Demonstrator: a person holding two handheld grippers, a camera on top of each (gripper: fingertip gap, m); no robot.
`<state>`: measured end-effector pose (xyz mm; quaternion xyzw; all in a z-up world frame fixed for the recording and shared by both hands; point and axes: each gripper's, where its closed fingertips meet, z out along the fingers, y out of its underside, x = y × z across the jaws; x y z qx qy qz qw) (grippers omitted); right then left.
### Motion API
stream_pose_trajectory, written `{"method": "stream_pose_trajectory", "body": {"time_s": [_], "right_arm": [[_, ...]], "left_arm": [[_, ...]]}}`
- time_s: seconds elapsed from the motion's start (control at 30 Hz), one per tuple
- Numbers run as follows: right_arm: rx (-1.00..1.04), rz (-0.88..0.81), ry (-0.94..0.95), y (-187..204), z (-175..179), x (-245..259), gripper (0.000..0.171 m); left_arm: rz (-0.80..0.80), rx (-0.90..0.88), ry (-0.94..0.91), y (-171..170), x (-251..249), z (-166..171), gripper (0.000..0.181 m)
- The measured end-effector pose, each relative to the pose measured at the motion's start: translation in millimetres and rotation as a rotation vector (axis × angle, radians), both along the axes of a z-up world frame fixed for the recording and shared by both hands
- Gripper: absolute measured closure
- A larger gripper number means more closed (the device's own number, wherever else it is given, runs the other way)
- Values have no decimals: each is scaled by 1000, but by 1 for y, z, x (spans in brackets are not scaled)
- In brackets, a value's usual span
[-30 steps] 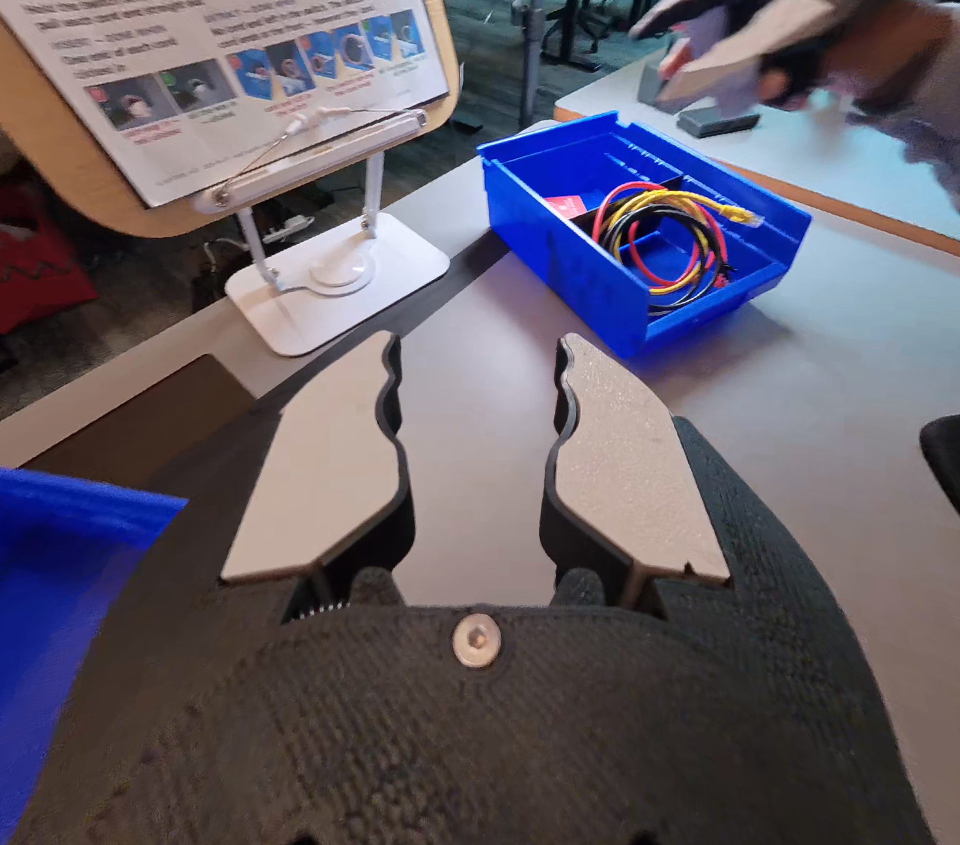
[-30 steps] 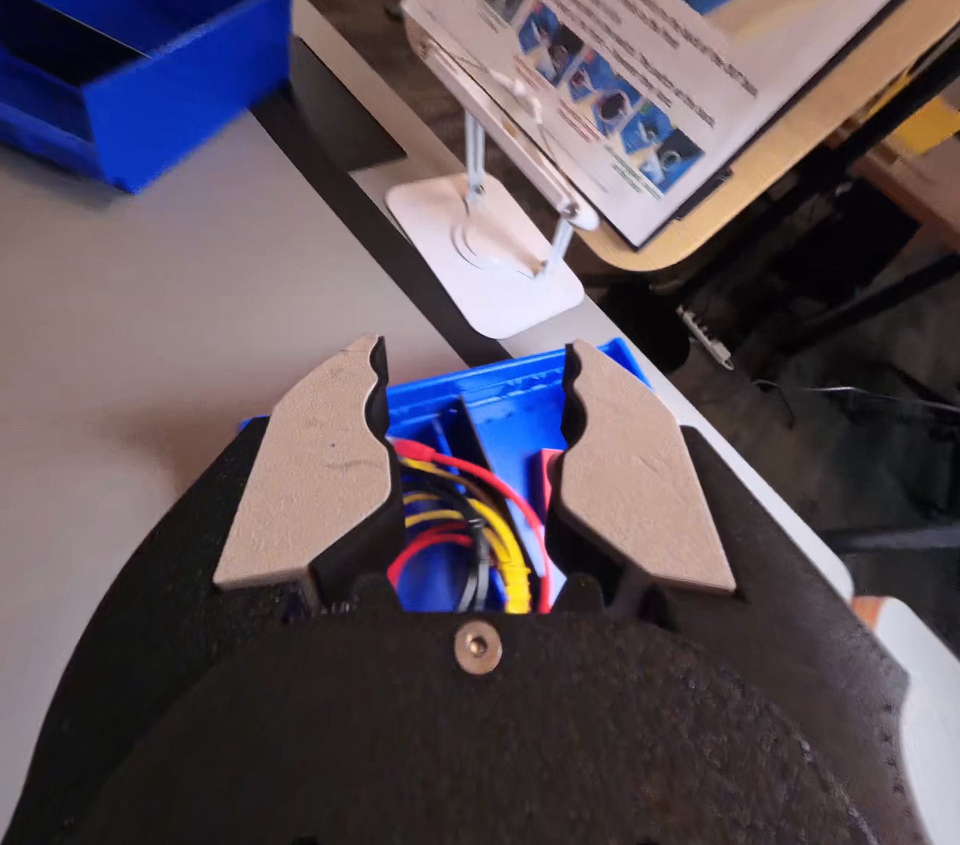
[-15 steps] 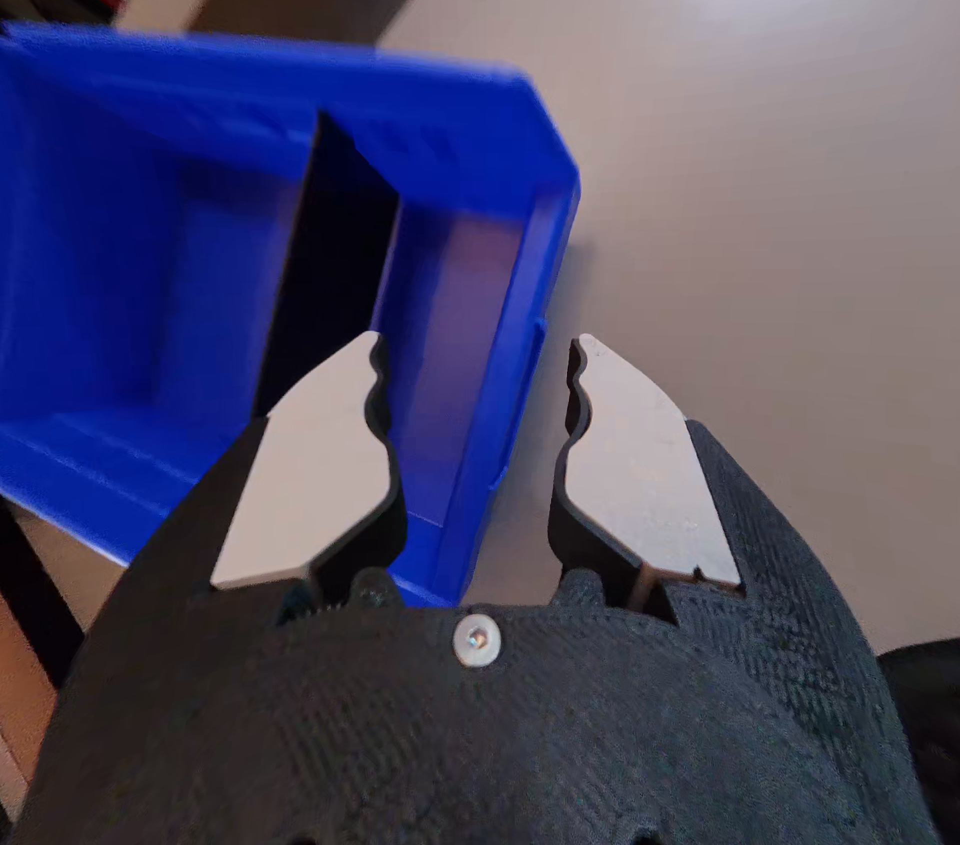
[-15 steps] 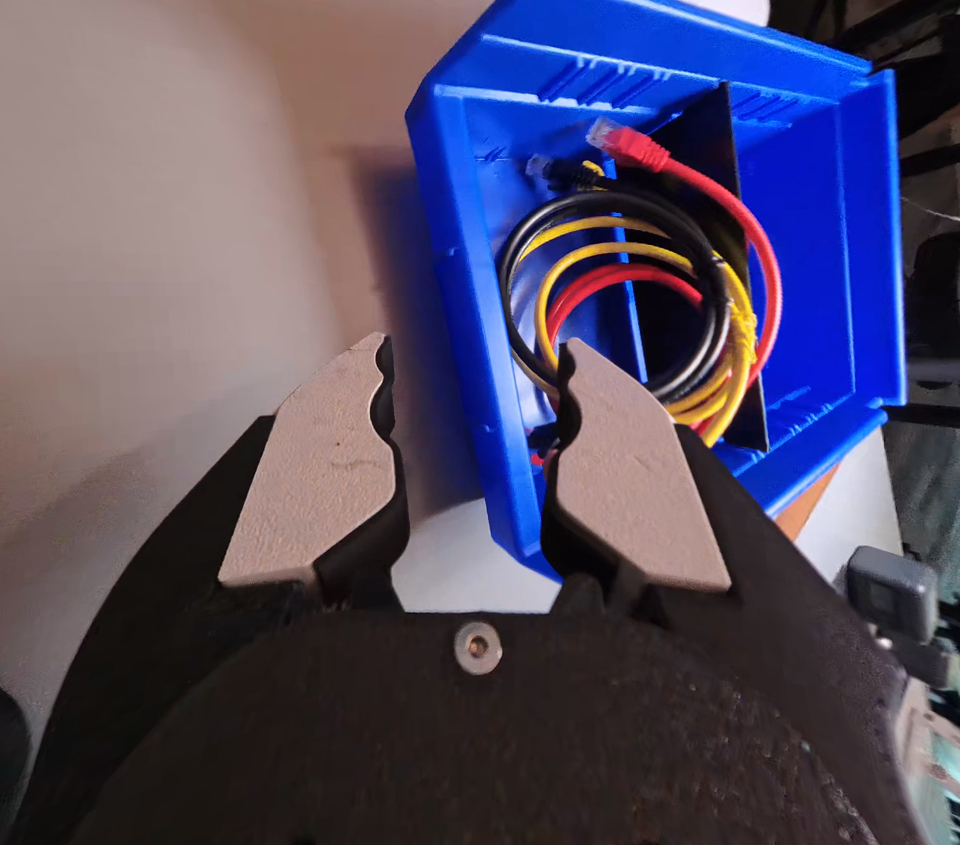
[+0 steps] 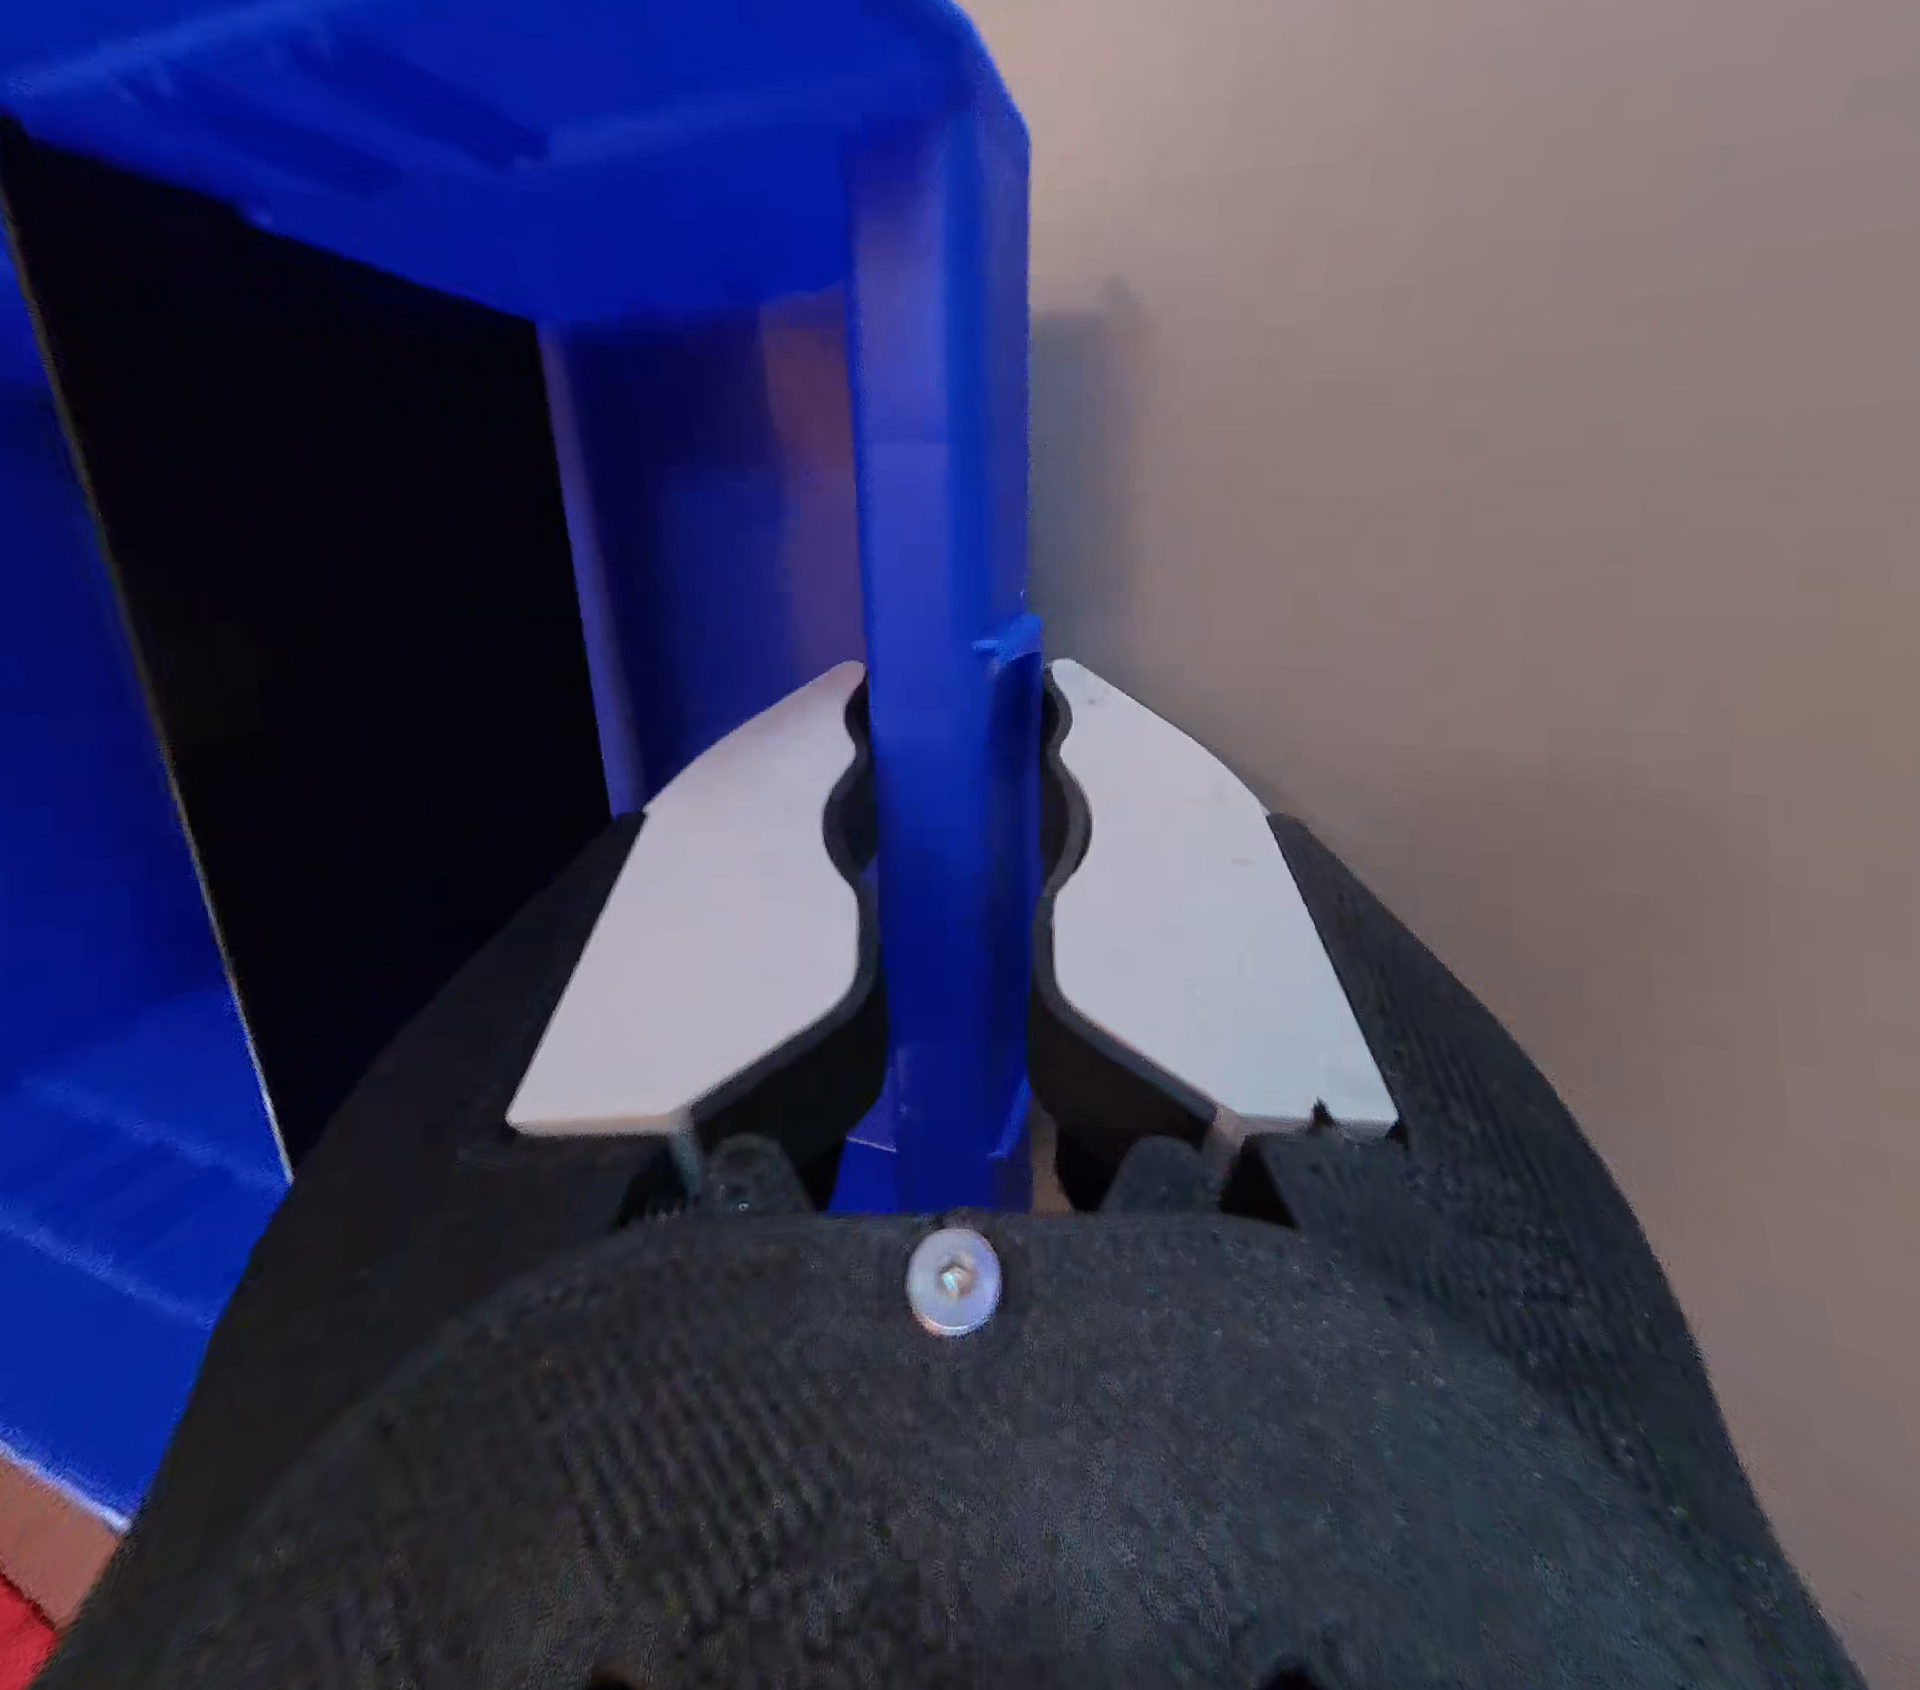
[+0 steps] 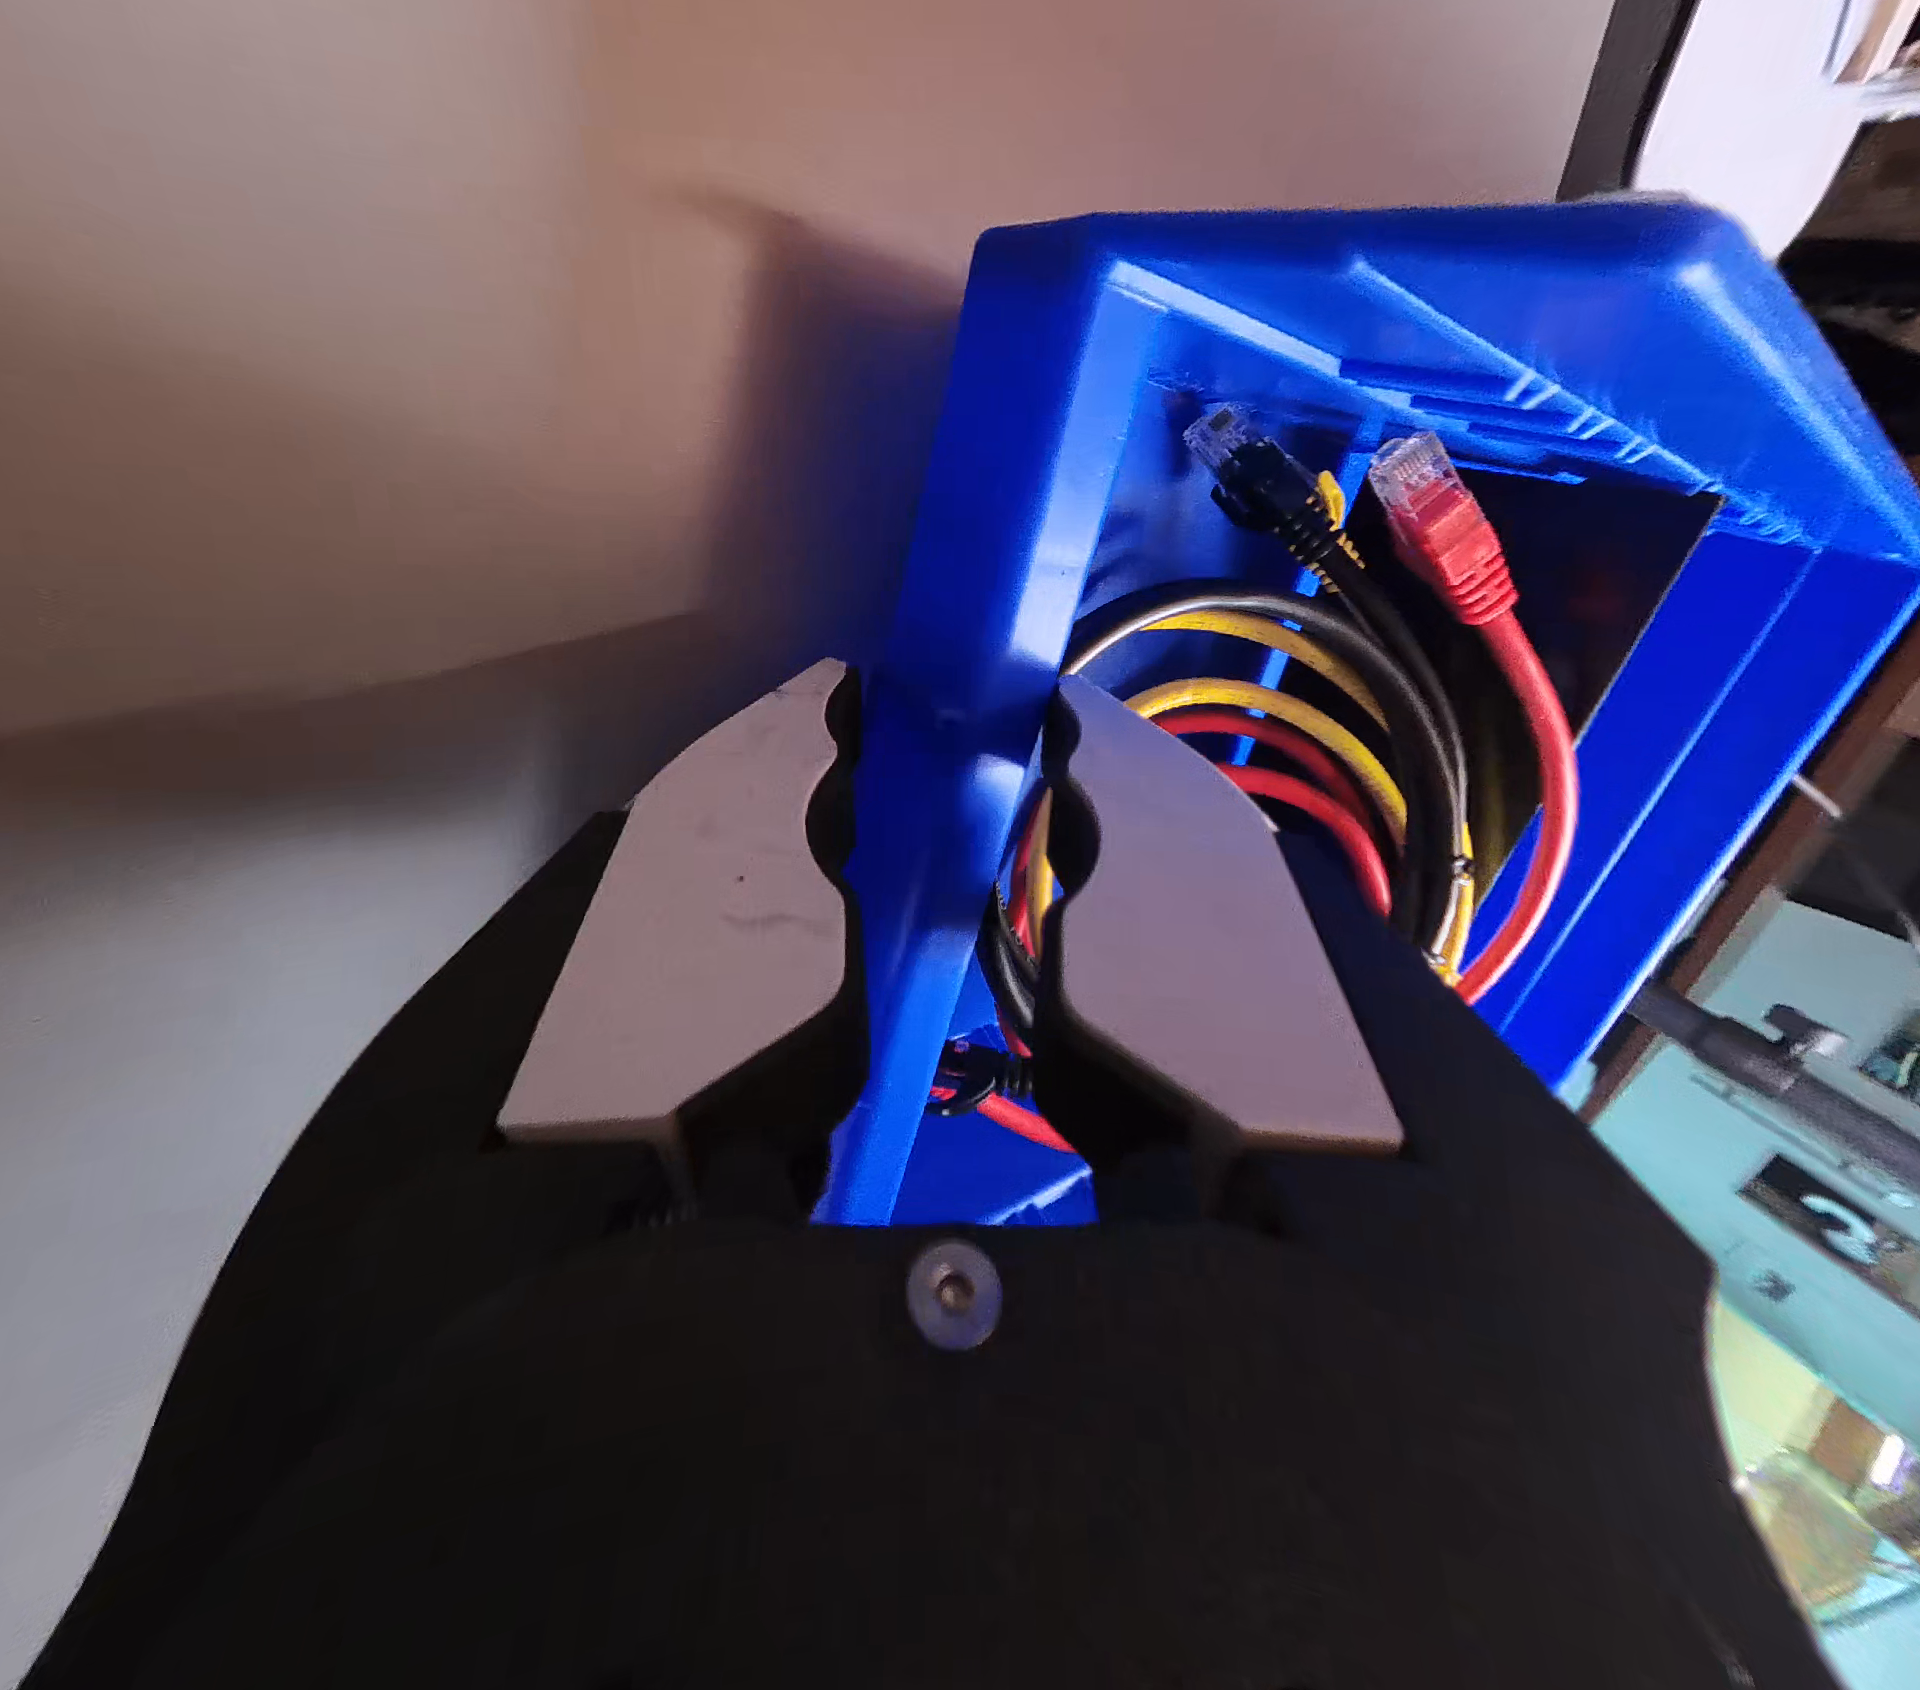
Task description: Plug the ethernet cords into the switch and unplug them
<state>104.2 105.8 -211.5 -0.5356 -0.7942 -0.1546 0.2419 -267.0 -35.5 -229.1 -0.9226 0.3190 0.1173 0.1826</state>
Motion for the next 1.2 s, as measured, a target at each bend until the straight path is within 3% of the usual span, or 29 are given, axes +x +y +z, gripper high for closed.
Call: {"method": "stream_pose_trajectory", "body": {"time_s": [0.17,0.43,0.53,0.63,0.8,0.93,1.1,1.2], "right_arm": [[-15,104,33,-39,0,0,138],[29,267,81,-108,3,-8,137],[-25,231,271,-133,26,-18,133],[-128,81,586,-145,73,-12,129],[-94,-346,1072,-96,126,80,138],[-172,-603,1142,-67,95,134,138],[-337,-675,1116,-62,54,116,133],[-299,-705,1106,-51,45,107,135]], "left_arm": [[-123,19,5,-1,49,1,154],[-502,54,4,-7,163,2,153],[-583,123,8,5,186,4,151],[-535,205,-50,15,190,14,143],[-435,402,-401,0,223,63,140],[-311,385,-712,-12,265,72,138],[-133,405,-820,11,299,58,129],[-56,425,-876,25,317,53,128]]}}
